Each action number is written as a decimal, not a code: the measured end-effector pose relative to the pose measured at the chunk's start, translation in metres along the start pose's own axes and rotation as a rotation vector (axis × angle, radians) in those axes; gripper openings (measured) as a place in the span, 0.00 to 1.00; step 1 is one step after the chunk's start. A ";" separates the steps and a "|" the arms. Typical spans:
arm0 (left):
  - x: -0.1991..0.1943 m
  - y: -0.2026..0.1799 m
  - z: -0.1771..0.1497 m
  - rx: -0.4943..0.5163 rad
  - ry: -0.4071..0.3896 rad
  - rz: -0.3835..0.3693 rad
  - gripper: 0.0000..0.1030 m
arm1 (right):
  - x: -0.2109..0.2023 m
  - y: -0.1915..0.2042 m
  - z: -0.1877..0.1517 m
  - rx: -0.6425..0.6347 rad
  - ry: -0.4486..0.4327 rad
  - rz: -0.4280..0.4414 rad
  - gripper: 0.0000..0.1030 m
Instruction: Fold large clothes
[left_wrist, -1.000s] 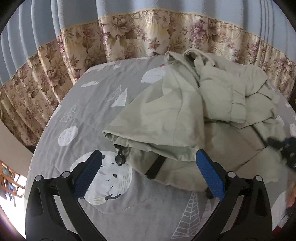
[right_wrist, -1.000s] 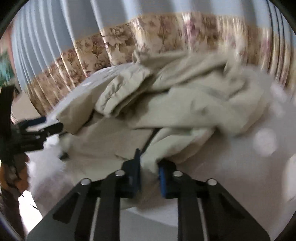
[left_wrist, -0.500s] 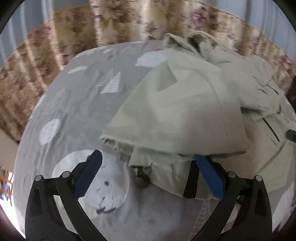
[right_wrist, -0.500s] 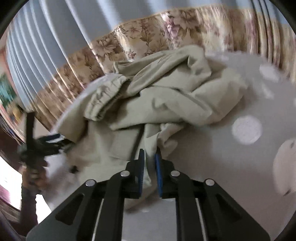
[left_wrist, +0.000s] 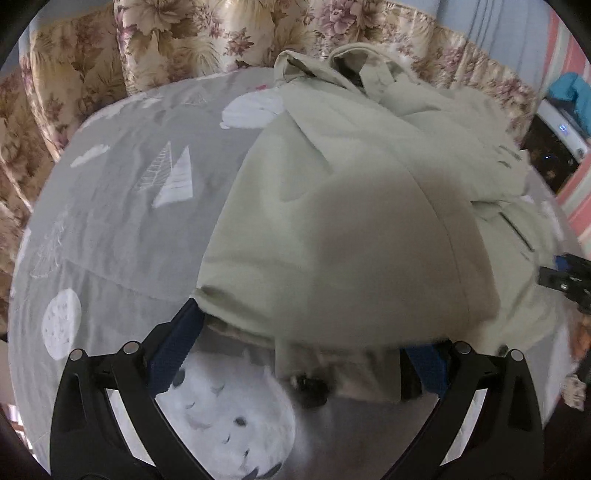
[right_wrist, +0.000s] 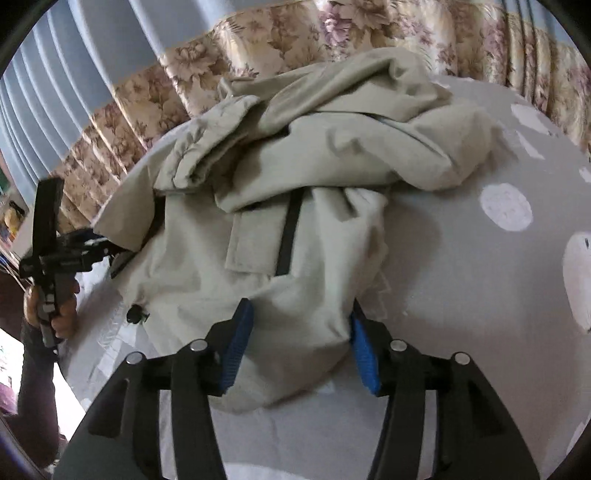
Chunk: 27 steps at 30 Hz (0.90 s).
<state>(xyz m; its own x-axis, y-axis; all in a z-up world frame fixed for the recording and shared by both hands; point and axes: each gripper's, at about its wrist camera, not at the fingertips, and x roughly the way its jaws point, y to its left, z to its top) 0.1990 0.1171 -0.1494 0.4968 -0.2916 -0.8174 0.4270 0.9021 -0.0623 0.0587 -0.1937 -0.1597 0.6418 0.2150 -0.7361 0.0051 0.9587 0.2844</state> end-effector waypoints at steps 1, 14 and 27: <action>0.000 -0.005 0.002 0.001 -0.011 0.022 0.92 | 0.002 0.002 0.000 -0.008 -0.010 0.011 0.49; -0.028 -0.068 -0.001 -0.299 -0.059 -0.279 0.08 | -0.026 -0.037 0.029 -0.347 -0.100 -0.331 0.12; -0.059 -0.147 -0.040 -0.143 -0.071 -0.011 0.97 | -0.128 -0.168 0.011 -0.113 -0.086 -0.151 0.78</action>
<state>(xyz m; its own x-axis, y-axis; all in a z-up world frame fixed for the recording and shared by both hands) 0.0768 0.0147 -0.1150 0.5474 -0.3185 -0.7739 0.3232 0.9335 -0.1556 -0.0156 -0.3843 -0.1061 0.7035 0.0547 -0.7086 0.0234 0.9947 0.1000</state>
